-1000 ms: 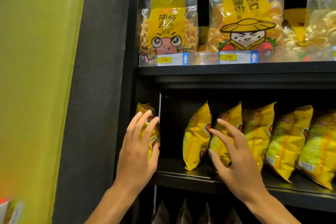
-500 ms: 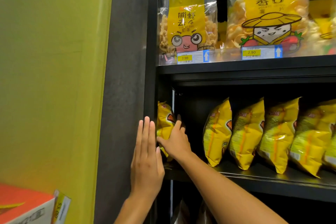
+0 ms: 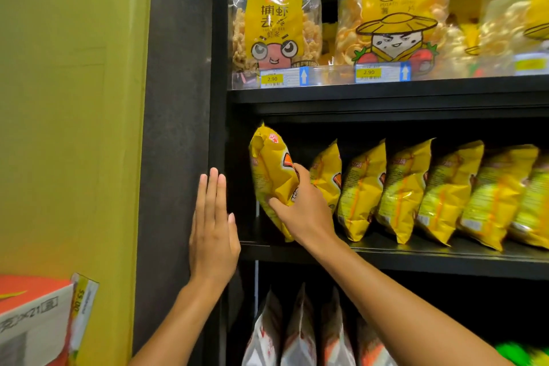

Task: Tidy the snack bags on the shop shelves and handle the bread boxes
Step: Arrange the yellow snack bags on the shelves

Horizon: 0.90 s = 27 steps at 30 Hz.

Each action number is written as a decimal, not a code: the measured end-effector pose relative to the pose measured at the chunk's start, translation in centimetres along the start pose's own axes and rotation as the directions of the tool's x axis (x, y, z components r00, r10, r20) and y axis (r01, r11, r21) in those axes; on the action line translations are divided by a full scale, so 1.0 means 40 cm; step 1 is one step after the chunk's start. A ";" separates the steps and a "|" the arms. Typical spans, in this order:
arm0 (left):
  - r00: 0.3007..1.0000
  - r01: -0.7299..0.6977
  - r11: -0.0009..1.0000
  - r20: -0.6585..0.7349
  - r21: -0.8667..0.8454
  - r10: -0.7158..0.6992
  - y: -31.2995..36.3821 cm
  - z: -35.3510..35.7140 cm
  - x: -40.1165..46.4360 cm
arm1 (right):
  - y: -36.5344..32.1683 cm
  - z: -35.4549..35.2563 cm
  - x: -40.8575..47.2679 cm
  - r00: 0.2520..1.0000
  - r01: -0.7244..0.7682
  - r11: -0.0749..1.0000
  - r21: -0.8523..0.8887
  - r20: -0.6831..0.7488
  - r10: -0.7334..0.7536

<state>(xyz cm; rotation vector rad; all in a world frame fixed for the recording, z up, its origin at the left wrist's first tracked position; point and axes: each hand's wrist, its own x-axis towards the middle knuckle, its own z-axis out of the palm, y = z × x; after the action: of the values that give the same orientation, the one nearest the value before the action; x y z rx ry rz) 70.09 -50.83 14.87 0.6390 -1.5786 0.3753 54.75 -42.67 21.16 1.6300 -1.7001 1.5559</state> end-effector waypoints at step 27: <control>0.550 0.828 0.180 0.708 -0.531 -0.443 0.616 -0.207 -0.543 | 0.225 -0.439 -0.857 0.998 -0.064 0.966 0.251 0.042 0.055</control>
<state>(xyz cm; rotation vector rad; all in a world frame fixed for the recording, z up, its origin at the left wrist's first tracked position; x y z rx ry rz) 62.23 -22.66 -2.27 0.5524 -1.4298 -1.2836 49.77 -12.97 -4.51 1.7477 -1.6371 1.8479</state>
